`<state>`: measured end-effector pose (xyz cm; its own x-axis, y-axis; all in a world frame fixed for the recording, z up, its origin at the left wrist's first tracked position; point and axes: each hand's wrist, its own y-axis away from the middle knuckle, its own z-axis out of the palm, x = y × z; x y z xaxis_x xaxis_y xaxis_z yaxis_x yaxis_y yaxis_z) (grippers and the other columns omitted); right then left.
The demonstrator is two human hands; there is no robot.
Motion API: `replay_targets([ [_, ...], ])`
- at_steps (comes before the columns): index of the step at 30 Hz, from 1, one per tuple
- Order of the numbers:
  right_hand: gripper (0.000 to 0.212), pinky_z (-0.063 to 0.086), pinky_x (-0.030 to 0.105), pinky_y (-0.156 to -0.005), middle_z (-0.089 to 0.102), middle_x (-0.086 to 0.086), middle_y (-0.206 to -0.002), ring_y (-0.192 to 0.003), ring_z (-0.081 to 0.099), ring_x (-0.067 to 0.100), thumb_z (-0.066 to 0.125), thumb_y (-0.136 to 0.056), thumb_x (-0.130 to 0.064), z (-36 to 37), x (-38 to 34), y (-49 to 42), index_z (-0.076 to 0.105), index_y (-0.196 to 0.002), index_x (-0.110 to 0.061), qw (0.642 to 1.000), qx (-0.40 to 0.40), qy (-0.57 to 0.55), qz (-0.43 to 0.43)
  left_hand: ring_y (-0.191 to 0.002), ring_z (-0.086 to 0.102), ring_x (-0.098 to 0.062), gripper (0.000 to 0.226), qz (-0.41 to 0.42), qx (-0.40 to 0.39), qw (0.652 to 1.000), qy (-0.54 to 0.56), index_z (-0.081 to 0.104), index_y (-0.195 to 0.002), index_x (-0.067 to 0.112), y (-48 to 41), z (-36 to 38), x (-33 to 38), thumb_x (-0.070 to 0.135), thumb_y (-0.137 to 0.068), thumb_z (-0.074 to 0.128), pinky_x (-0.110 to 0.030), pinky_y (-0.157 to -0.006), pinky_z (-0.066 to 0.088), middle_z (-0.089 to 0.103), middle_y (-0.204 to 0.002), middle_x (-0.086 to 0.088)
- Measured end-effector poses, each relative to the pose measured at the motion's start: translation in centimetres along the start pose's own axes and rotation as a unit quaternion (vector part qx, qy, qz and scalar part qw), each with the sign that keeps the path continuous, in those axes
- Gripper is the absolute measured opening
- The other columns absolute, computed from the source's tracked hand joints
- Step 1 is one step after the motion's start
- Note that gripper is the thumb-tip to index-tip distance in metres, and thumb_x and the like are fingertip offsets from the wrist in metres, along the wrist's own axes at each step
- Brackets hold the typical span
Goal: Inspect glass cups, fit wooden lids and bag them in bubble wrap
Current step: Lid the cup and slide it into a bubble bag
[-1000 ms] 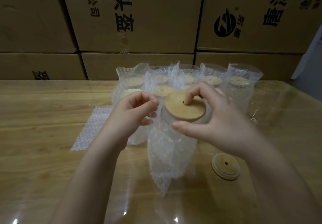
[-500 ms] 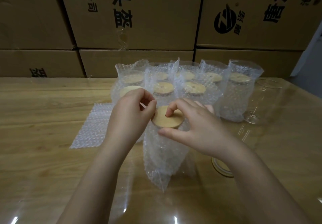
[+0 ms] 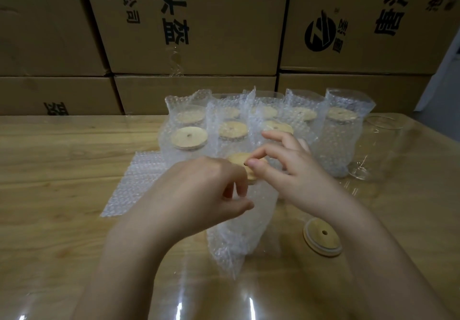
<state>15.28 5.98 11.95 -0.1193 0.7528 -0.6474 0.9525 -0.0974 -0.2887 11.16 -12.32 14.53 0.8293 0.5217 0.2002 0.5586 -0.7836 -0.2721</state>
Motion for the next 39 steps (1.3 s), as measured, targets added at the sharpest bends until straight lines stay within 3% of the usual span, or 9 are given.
replay_targets([
  [4, 0.019, 0.032, 0.028, -0.085, 0.052, -0.011, -0.111, -0.113, 0.037, 0.012, 0.043, -0.095, -0.039, 0.3, 0.7, -0.6, 0.060, -0.092, -0.032, 0.999, 0.043, 0.002, 0.029, -0.071, 0.053, 0.001, 0.026, 0.028, -0.010, 1.000, -0.003, 0.064, -0.083, 0.036, -0.2, 0.0, 0.4, 0.054, -0.080, 0.045, -0.024, -0.065, 0.049, 0.054, -0.077, 0.020],
  [10, 0.008, 0.034, 0.022, -0.055, 0.058, -0.015, -0.092, -0.059, 0.046, -0.003, 0.053, -0.094, -0.029, -0.3, 1.7, -1.0, 0.054, -0.092, -0.036, 0.992, 0.093, -0.038, 0.080, -0.075, 0.059, 0.001, 0.027, 0.063, -0.026, 0.997, 0.035, 0.066, -0.077, 0.030, 0.4, -0.5, 0.4, 0.049, -0.079, 0.047, -0.025, -0.064, 0.052, 0.062, -0.077, 0.018],
  [15, 0.006, 0.039, 0.018, -0.059, 0.062, -0.011, -0.075, -0.062, 0.053, -0.005, 0.061, -0.090, -0.034, -0.5, 1.9, -0.8, 0.066, -0.094, -0.033, 0.993, 0.041, -0.066, 0.085, -0.080, 0.060, 0.003, 0.023, 0.061, -0.037, 0.995, 0.068, 0.069, -0.076, 0.029, 1.2, -1.4, -0.2, 0.045, -0.078, 0.053, -0.023, -0.067, 0.052, 0.063, -0.074, 0.018],
  [20, 0.010, 0.039, 0.008, -0.054, 0.057, -0.011, -0.069, -0.059, 0.049, -0.009, 0.059, -0.092, -0.025, 0.6, 1.3, -1.0, 0.066, -0.085, -0.022, 0.991, 0.090, -0.077, 0.060, -0.079, 0.062, 0.000, 0.015, 0.052, -0.022, 0.994, 0.095, 0.070, -0.076, 0.027, 1.7, -2.1, -0.7, 0.038, -0.080, 0.061, -0.023, -0.070, 0.052, 0.065, -0.075, 0.018],
  [27, 0.013, 0.036, 0.007, -0.048, 0.051, -0.020, -0.056, -0.051, 0.044, -0.005, 0.058, -0.090, -0.022, -1.2, -0.2, 0.0, 0.062, -0.078, -0.017, 0.974, 0.169, -0.151, 0.017, -0.080, 0.063, 0.004, 0.017, -0.023, 0.121, 0.990, 0.063, 0.068, -0.081, 0.022, 2.0, -2.9, -2.6, 0.035, -0.079, 0.058, -0.015, -0.069, 0.052, 0.066, -0.080, 0.021],
  [32, 0.016, 0.042, 0.010, -0.056, 0.056, -0.021, -0.069, -0.060, 0.050, -0.005, 0.052, -0.082, -0.035, -2.3, -1.0, 0.7, 0.058, -0.084, -0.021, 0.986, 0.081, -0.148, -0.012, -0.082, 0.065, 0.006, 0.009, -0.052, 0.112, 0.982, 0.143, 0.066, -0.078, 0.022, 2.0, -2.7, -3.3, 0.028, -0.075, 0.062, -0.011, -0.075, 0.051, 0.069, -0.080, 0.020],
  [34, 0.018, 0.047, 0.015, -0.075, 0.059, -0.020, -0.092, -0.083, 0.057, -0.004, 0.045, -0.091, -0.025, -2.9, -0.6, 0.9, 0.059, -0.100, -0.032, 0.986, 0.064, -0.148, -0.038, -0.082, 0.065, 0.005, 0.006, -0.041, 0.098, 0.982, 0.157, 0.066, -0.078, 0.025, 2.2, -2.8, -3.3, 0.030, -0.074, 0.063, -0.012, -0.076, 0.051, 0.069, -0.086, 0.024],
  [36, 0.052, 0.042, 0.012, -0.088, 0.052, -0.018, -0.115, -0.104, 0.053, -0.003, 0.036, -0.095, -0.004, -3.5, -0.2, 1.1, 0.056, -0.111, -0.049, 0.993, 0.009, -0.073, -0.092, -0.083, 0.066, 0.004, 0.003, -0.029, 0.092, 0.983, 0.156, 0.064, -0.078, 0.030, 2.4, -2.9, -3.4, 0.031, -0.075, 0.064, -0.014, -0.077, 0.051, 0.069, -0.086, 0.025],
  [39, 0.070, 0.035, 0.010, -0.095, 0.039, -0.030, -0.130, -0.122, 0.039, -0.012, 0.034, -0.091, 0.010, -3.9, 0.3, 1.1, 0.060, -0.105, -0.053, 0.991, -0.082, 0.013, -0.104, -0.085, 0.066, 0.002, 0.010, -0.023, 0.083, 0.984, 0.157, 0.064, -0.083, 0.036, 2.4, -2.9, -3.4, 0.029, -0.076, 0.064, -0.018, -0.080, 0.051, 0.068, -0.086, 0.024],
])
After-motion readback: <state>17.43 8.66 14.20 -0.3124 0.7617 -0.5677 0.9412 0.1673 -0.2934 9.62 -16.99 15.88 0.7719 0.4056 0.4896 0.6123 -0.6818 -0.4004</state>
